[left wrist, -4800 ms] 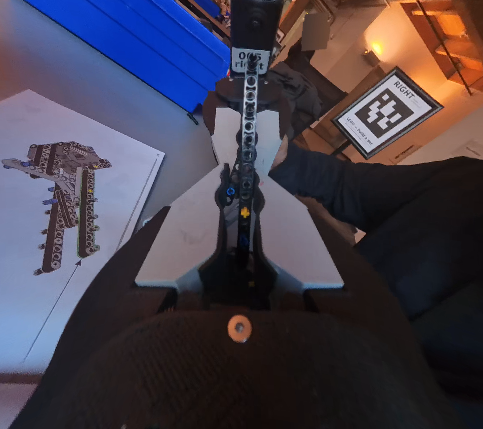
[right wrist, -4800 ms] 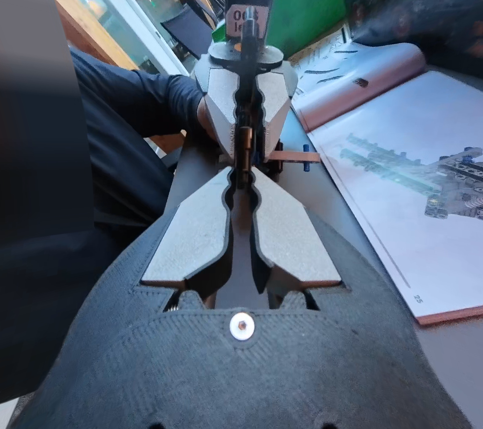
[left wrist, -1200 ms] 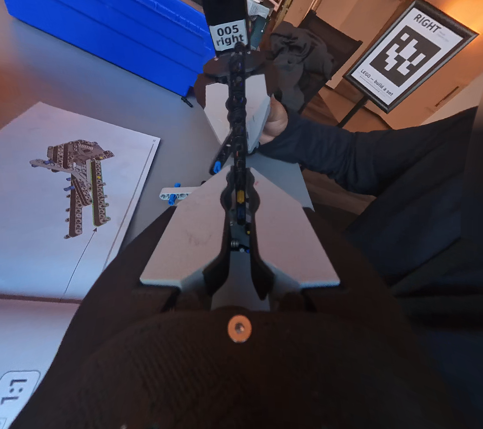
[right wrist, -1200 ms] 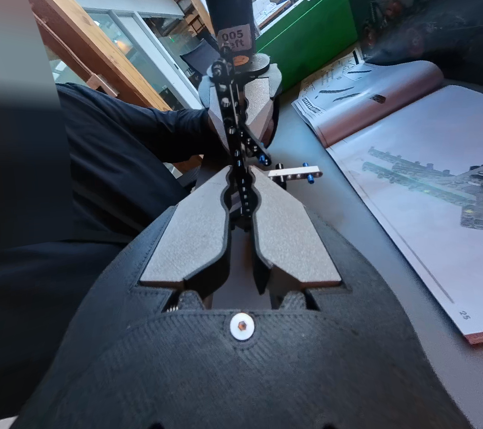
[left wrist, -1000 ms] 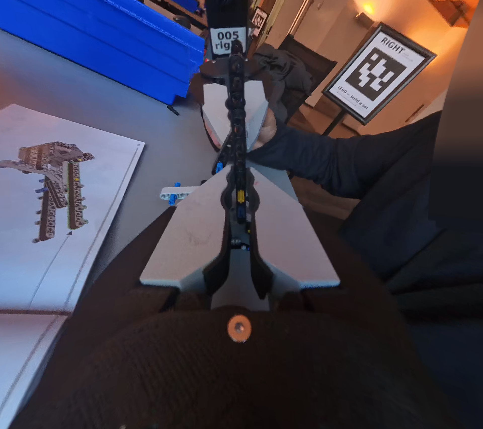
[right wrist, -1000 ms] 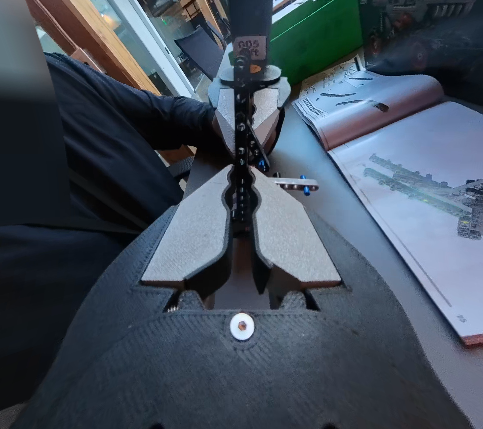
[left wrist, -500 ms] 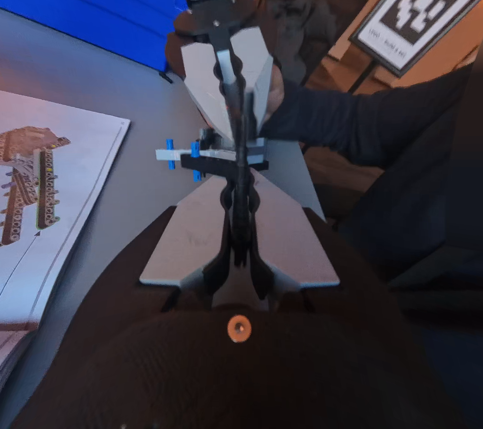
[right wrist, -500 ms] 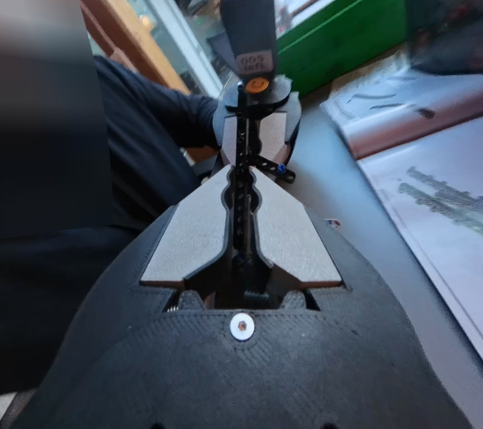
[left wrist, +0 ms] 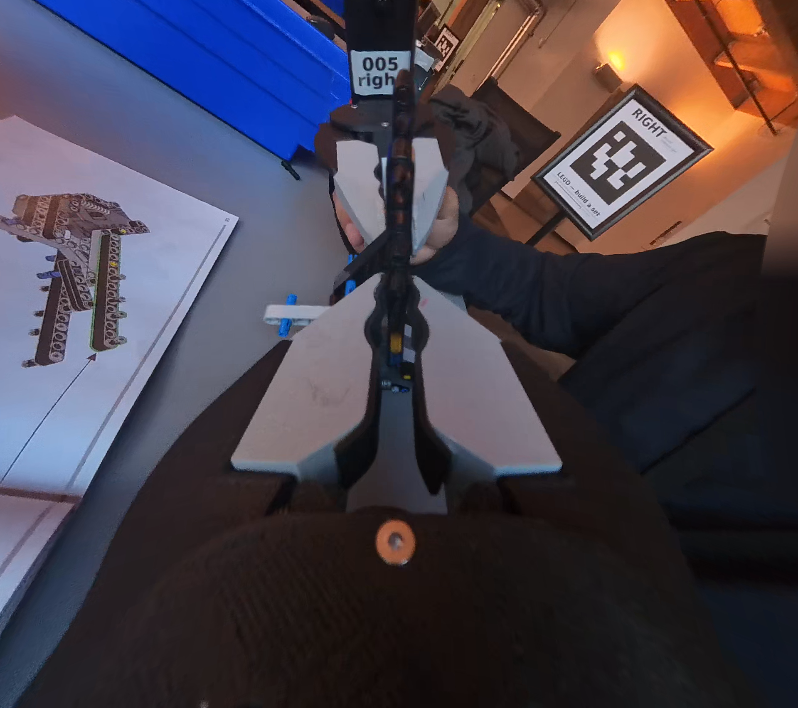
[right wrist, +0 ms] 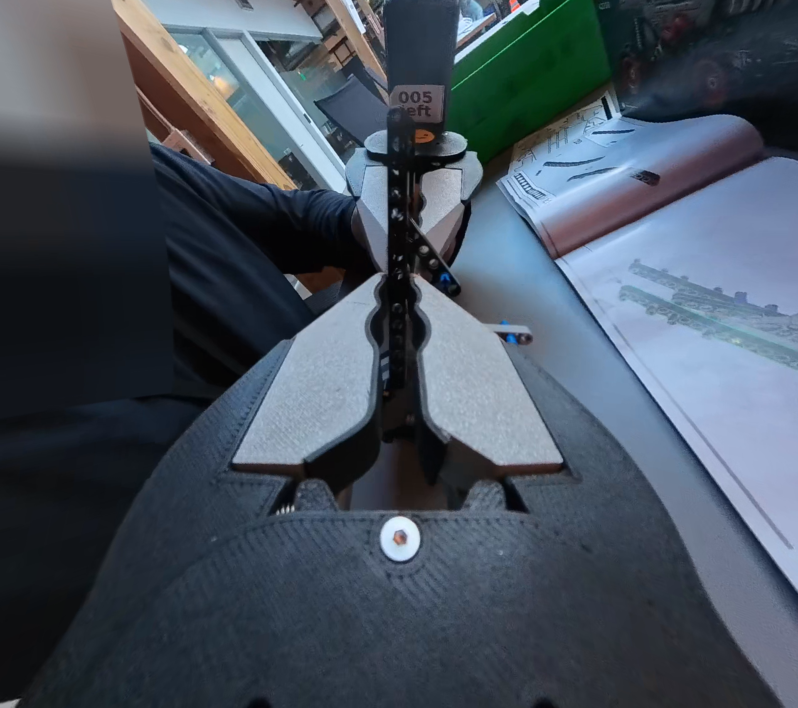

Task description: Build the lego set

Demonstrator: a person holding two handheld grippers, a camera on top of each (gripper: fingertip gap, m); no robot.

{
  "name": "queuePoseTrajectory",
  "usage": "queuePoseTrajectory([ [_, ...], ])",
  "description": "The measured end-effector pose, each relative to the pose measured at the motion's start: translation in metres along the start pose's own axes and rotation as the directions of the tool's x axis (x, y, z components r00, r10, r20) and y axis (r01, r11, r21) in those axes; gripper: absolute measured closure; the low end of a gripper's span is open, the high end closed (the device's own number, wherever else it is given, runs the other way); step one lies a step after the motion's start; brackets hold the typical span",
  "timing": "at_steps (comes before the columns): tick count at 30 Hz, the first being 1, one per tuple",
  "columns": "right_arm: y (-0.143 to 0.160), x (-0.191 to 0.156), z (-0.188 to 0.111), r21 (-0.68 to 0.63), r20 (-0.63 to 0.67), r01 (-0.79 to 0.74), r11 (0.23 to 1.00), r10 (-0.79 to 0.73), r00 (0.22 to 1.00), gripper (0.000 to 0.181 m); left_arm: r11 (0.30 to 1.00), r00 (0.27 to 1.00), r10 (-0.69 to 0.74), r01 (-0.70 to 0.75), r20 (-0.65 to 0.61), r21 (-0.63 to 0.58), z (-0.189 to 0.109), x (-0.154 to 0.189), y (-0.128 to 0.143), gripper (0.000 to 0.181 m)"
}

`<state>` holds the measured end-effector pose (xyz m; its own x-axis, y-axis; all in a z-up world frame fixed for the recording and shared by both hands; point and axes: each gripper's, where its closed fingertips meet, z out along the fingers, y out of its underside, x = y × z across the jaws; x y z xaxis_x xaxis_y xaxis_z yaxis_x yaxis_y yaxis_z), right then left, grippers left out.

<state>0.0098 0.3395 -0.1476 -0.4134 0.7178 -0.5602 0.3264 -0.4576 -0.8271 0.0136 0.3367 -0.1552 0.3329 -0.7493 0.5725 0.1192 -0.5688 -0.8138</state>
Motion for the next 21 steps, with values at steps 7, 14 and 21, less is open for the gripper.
queuePoseTrajectory([
  [7, -0.012, -0.005, -0.013, 0.058, 0.010, 0.014, 0.998, -0.015, 1.000, 0.181, 0.998, 0.998, 0.063, -0.062, 0.032, -0.019, -0.003, 0.002, -0.003, 0.175],
  [14, -0.007, 0.000, -0.011, 0.005, -0.063, 0.070, 0.998, -0.069, 0.996, 0.180, 0.999, 0.998, 0.043, -0.043, 0.050, -0.015, -0.006, -0.002, -0.005, 0.176],
  [21, -0.003, 0.004, -0.005, -0.032, -0.101, 0.090, 0.995, -0.093, 0.991, 0.177, 0.998, 0.996, 0.061, -0.060, 0.064, -0.027, -0.005, -0.002, -0.005, 0.176],
])
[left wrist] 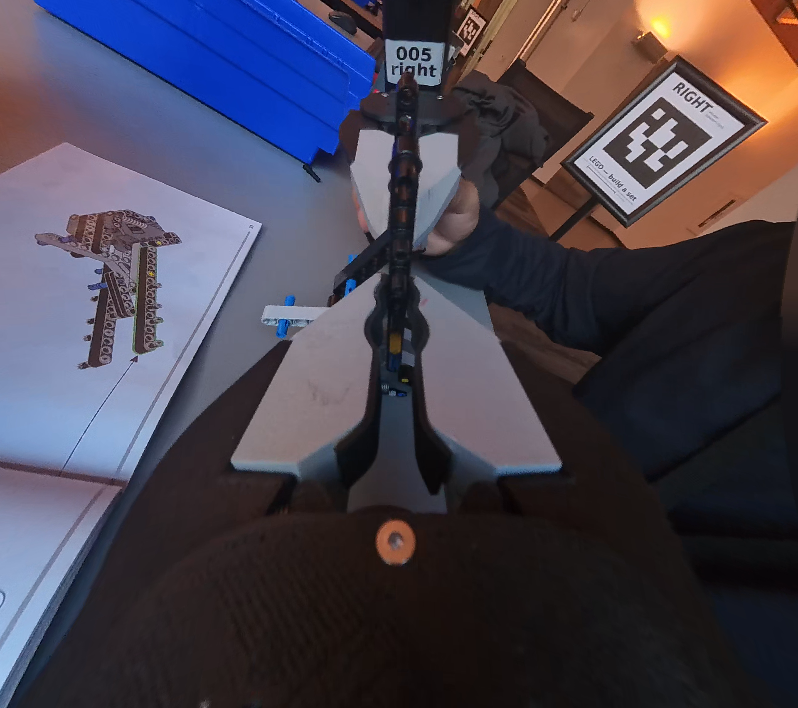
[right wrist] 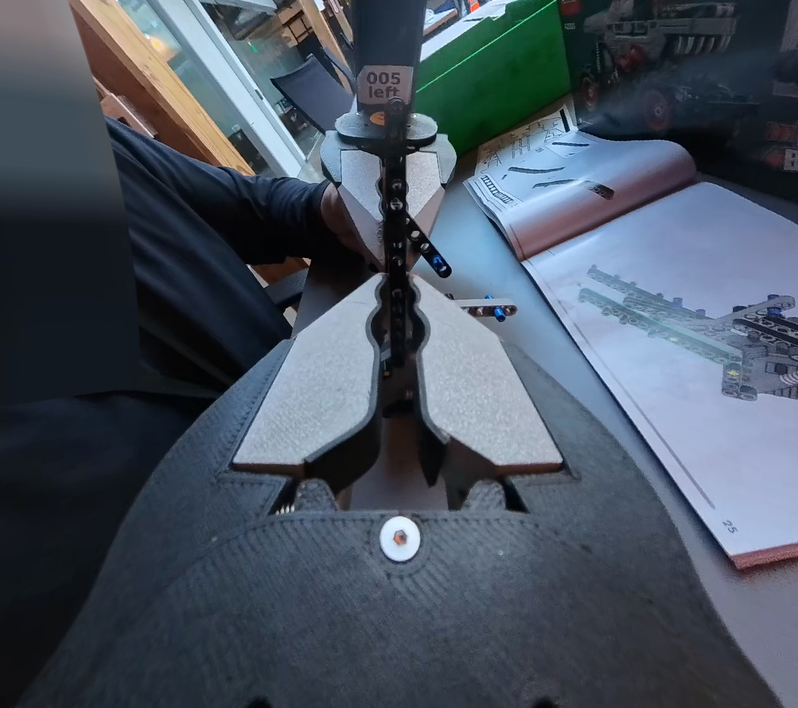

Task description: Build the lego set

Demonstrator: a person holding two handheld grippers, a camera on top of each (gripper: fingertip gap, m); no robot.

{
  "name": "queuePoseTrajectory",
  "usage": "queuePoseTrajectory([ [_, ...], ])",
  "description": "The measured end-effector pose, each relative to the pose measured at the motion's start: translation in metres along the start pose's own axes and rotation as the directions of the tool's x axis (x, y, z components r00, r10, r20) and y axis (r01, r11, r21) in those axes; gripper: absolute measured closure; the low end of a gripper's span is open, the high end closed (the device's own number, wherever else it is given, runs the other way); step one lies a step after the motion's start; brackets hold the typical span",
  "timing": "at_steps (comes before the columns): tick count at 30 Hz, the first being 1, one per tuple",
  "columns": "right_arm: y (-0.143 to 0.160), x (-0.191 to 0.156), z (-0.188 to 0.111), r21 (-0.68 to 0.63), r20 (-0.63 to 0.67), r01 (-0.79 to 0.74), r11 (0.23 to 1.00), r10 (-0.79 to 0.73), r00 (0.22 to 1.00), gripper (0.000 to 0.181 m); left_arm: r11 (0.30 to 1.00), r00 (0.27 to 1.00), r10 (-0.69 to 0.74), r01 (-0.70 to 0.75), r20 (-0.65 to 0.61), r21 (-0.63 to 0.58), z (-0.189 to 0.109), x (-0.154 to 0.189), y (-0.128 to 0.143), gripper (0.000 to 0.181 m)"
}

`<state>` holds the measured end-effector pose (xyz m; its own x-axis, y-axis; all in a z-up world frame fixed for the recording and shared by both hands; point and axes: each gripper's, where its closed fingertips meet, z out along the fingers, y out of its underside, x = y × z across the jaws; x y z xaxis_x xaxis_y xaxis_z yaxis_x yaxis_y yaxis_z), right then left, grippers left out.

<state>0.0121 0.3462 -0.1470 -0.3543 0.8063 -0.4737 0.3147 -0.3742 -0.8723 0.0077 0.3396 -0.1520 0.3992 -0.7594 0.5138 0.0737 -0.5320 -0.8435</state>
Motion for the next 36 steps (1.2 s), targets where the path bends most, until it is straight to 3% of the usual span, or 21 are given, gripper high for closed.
queuePoseTrajectory([
  [17, 0.0063, -0.0056, 0.0016, -0.085, 0.026, 0.028, 0.996, -0.026, 0.999, 0.177, 0.999, 1.000, 0.026, -0.026, -0.001, -0.047, 0.0019, 0.0056, 0.0032, 0.176],
  [33, 0.0019, -0.0040, 0.0029, -0.030, 0.032, 0.004, 1.000, -0.003, 0.999, 0.177, 0.999, 1.000, 0.027, -0.026, 0.012, -0.018, 0.0016, 0.0027, 0.0008, 0.175],
  [36, 0.0053, -0.0073, 0.0008, -0.045, 0.068, -0.021, 0.999, 0.024, 0.997, 0.164, 0.999, 0.998, 0.049, -0.048, 0.035, -0.025, 0.0001, 0.0018, 0.0005, 0.175],
])
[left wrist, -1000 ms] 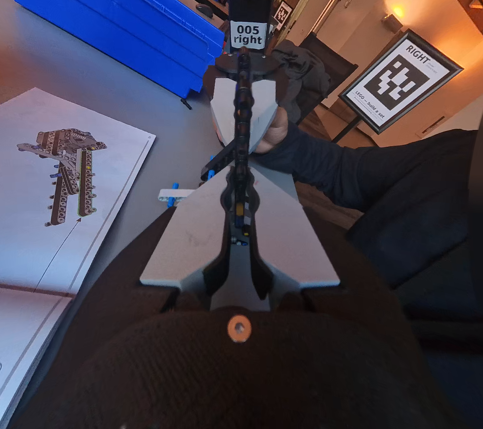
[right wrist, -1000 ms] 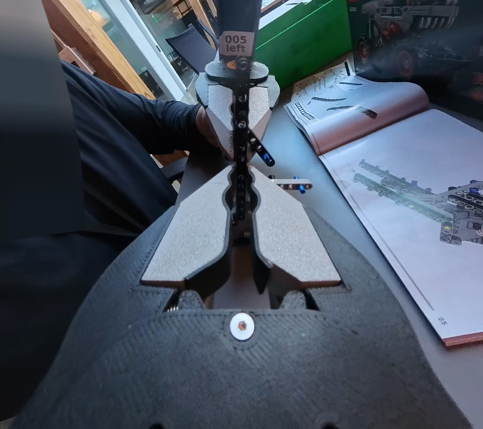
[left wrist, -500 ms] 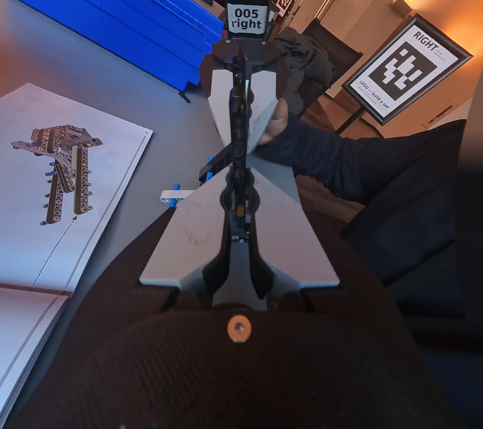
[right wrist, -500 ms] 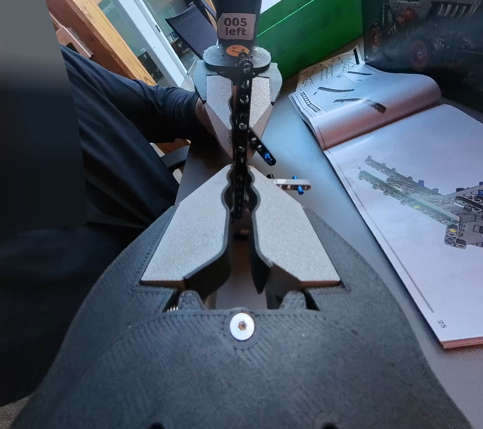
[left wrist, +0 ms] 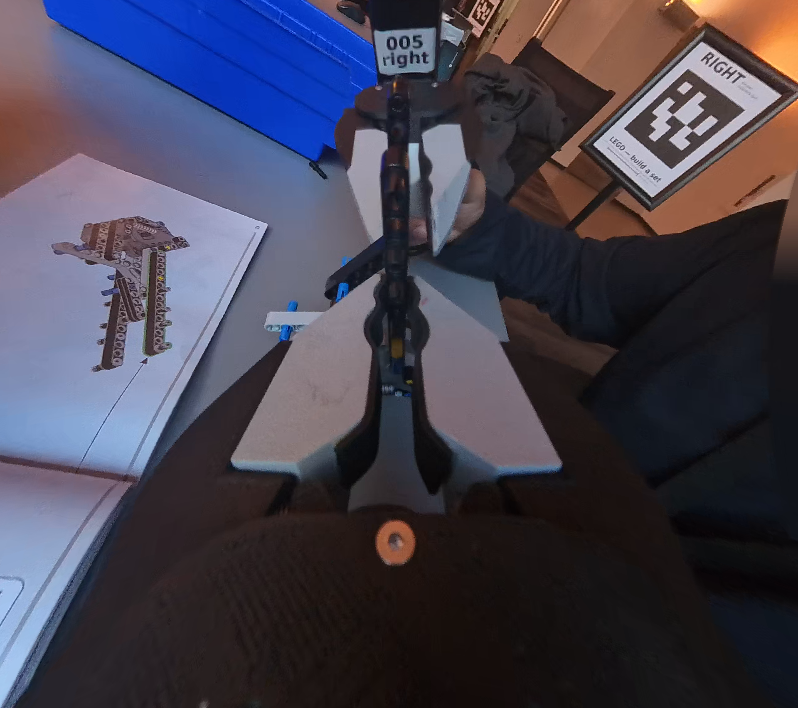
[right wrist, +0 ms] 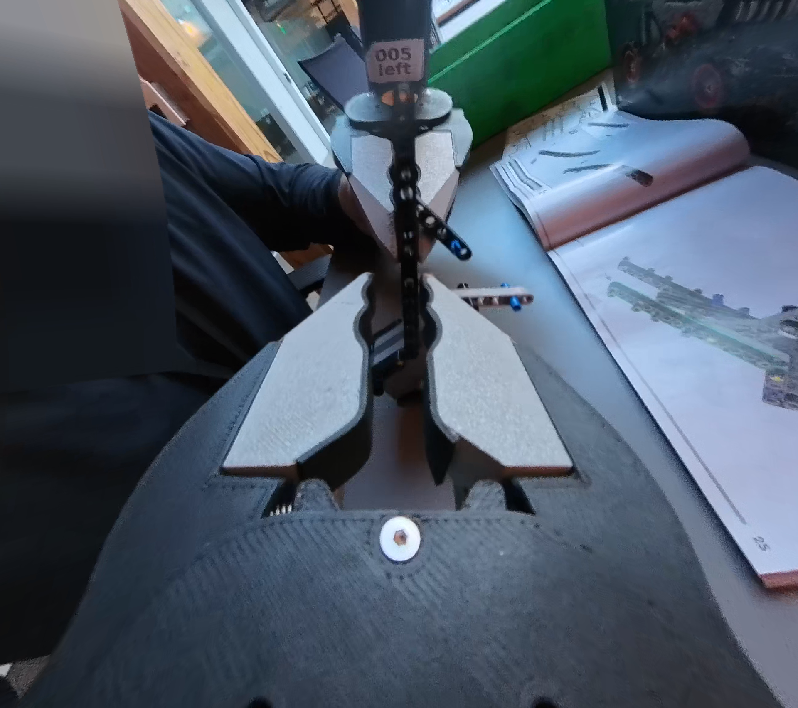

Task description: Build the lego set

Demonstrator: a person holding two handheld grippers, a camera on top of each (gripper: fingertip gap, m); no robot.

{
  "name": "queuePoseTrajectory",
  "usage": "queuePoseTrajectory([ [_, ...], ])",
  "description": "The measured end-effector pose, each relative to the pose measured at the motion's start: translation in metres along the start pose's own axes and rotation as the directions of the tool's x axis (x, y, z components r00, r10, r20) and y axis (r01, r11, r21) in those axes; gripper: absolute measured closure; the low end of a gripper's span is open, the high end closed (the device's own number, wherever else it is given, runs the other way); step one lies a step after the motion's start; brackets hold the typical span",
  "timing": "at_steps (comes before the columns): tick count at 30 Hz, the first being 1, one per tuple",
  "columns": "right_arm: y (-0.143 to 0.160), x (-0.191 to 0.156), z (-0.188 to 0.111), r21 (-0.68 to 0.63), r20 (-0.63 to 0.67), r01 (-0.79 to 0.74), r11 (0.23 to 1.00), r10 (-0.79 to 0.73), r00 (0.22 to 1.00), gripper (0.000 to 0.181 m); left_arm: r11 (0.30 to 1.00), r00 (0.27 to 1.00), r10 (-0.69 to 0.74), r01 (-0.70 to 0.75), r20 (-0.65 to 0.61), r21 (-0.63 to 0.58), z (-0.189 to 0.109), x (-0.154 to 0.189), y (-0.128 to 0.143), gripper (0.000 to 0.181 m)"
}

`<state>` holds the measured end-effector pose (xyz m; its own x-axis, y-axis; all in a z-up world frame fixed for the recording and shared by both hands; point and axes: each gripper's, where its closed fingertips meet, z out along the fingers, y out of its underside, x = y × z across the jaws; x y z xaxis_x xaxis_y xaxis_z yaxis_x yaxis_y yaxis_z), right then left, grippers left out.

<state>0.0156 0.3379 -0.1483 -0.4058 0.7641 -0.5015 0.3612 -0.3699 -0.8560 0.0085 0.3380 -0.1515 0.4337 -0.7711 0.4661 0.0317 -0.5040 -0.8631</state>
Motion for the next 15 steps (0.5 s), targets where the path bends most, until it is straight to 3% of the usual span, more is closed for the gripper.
queuePoseTrajectory([
  [3, 0.015, 0.008, 0.003, -0.073, -0.041, -0.001, 0.997, -0.002, 0.999, 0.159, 0.998, 0.998, -0.056, 0.055, 0.015, 0.030, -0.005, -0.011, -0.002, 0.176],
  [9, 0.038, 0.022, 0.014, -0.187, -0.078, -0.065, 0.980, 0.051, 0.996, 0.175, 0.992, 0.991, -0.127, 0.126, 0.029, 0.025, -0.006, -0.023, 0.000, 0.174],
  [13, 0.037, 0.021, 0.010, -0.147, -0.020, -0.162, 0.976, 0.161, 0.987, 0.176, 0.977, 0.977, -0.204, 0.207, 0.059, -0.047, -0.015, -0.028, 0.015, 0.142],
  [15, 0.036, 0.023, 0.009, -0.135, -0.008, -0.203, 0.970, 0.204, 0.979, 0.176, 0.970, 0.973, -0.223, 0.227, 0.054, -0.093, -0.021, -0.021, 0.028, 0.138],
])
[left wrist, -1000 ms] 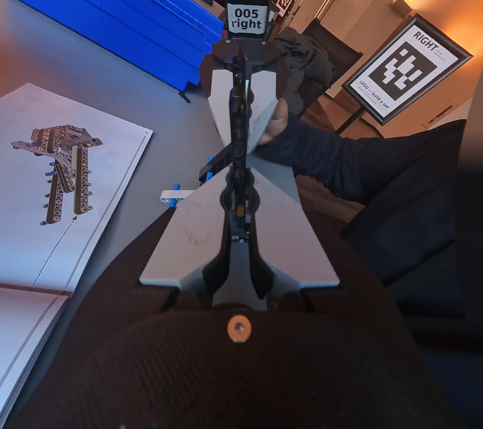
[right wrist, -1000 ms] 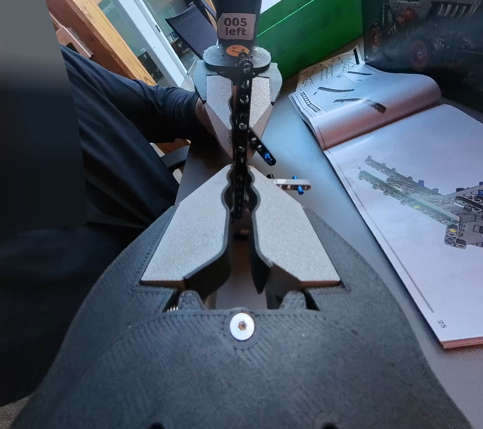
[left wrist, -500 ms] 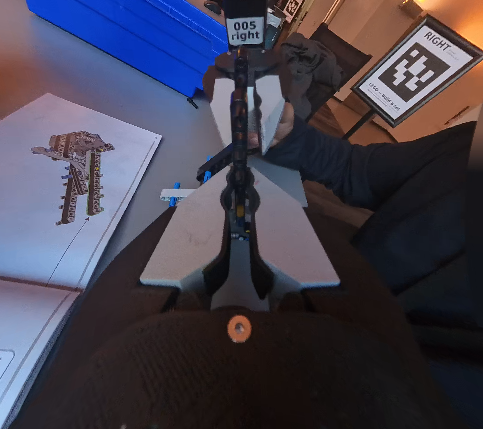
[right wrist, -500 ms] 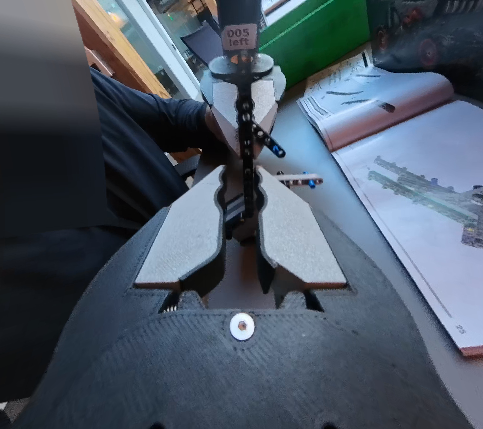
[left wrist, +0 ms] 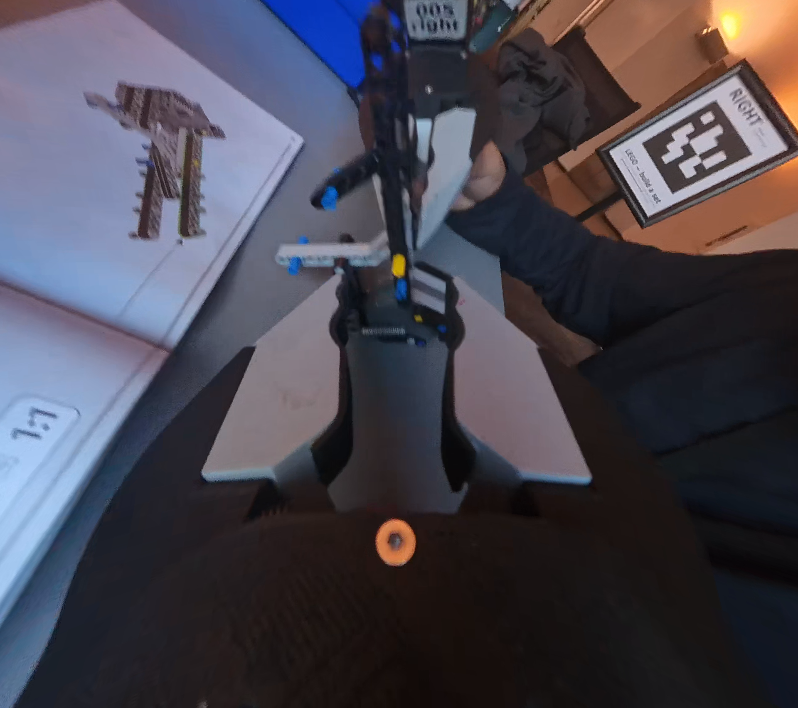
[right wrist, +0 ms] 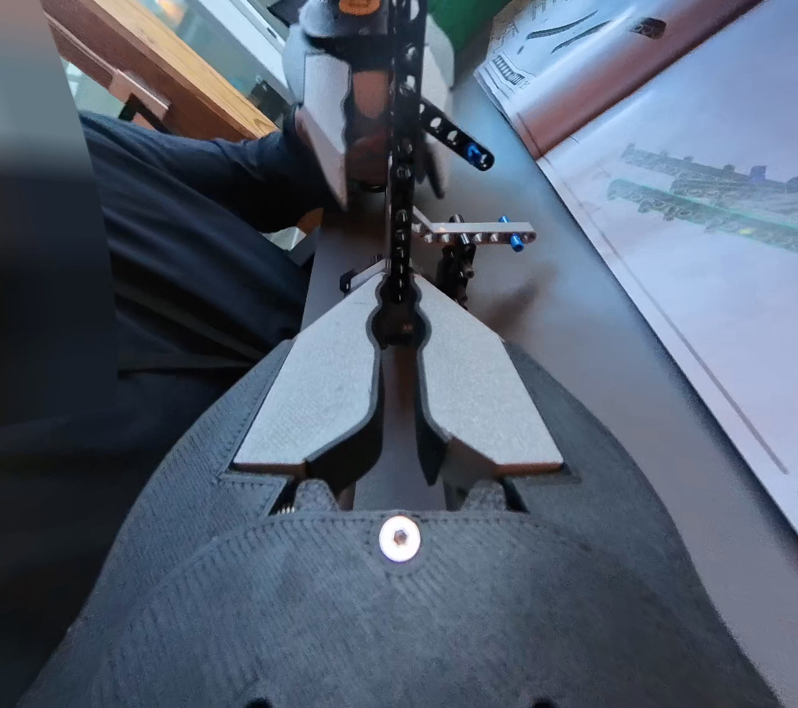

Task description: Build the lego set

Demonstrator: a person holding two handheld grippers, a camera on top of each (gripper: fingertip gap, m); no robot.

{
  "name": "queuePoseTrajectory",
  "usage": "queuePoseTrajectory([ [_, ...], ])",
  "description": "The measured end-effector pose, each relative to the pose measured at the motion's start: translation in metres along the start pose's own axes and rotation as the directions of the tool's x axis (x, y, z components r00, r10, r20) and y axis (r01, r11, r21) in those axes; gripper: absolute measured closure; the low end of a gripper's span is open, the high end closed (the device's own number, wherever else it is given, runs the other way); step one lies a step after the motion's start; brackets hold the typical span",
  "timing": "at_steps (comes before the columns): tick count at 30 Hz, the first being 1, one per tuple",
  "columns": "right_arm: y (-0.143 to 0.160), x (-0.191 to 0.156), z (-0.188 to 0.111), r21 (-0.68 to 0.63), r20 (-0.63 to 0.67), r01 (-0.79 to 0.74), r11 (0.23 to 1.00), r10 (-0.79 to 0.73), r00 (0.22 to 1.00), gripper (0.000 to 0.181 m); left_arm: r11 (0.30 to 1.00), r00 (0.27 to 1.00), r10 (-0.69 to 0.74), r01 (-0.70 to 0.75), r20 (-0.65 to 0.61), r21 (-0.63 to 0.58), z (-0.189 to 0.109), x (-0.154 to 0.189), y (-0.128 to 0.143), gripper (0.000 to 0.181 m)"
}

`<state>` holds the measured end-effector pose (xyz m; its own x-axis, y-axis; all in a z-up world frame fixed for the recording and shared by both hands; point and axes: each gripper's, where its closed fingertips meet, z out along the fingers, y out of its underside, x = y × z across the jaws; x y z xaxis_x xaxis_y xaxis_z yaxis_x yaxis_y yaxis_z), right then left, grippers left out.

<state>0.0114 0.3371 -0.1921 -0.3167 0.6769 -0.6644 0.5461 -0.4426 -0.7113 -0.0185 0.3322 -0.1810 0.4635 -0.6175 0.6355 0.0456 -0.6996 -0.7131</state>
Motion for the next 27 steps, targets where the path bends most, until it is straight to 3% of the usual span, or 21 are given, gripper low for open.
queuePoseTrajectory([
  [4, -0.001, -0.001, 0.004, 0.002, 0.017, -0.027, 1.000, 0.027, 0.999, 0.176, 0.998, 1.000, -0.007, 0.008, 0.010, -0.067, 0.013, 0.005, 0.025, 0.146],
  [8, 0.001, -0.006, 0.010, -0.009, 0.047, -0.033, 0.999, 0.033, 0.998, 0.177, 1.000, 1.000, -0.007, 0.007, -0.014, -0.014, 0.022, 0.007, 0.017, 0.171],
  [10, 0.001, -0.005, 0.009, -0.010, 0.031, -0.023, 1.000, 0.023, 0.999, 0.176, 0.999, 0.999, -0.032, 0.033, -0.036, 0.014, 0.024, 0.009, 0.014, 0.175],
  [27, 0.005, -0.004, 0.012, -0.035, -0.034, 0.056, 0.998, -0.057, 0.998, 0.176, 0.997, 0.999, -0.032, 0.032, -0.005, 0.075, 0.025, 0.009, 0.013, 0.176],
])
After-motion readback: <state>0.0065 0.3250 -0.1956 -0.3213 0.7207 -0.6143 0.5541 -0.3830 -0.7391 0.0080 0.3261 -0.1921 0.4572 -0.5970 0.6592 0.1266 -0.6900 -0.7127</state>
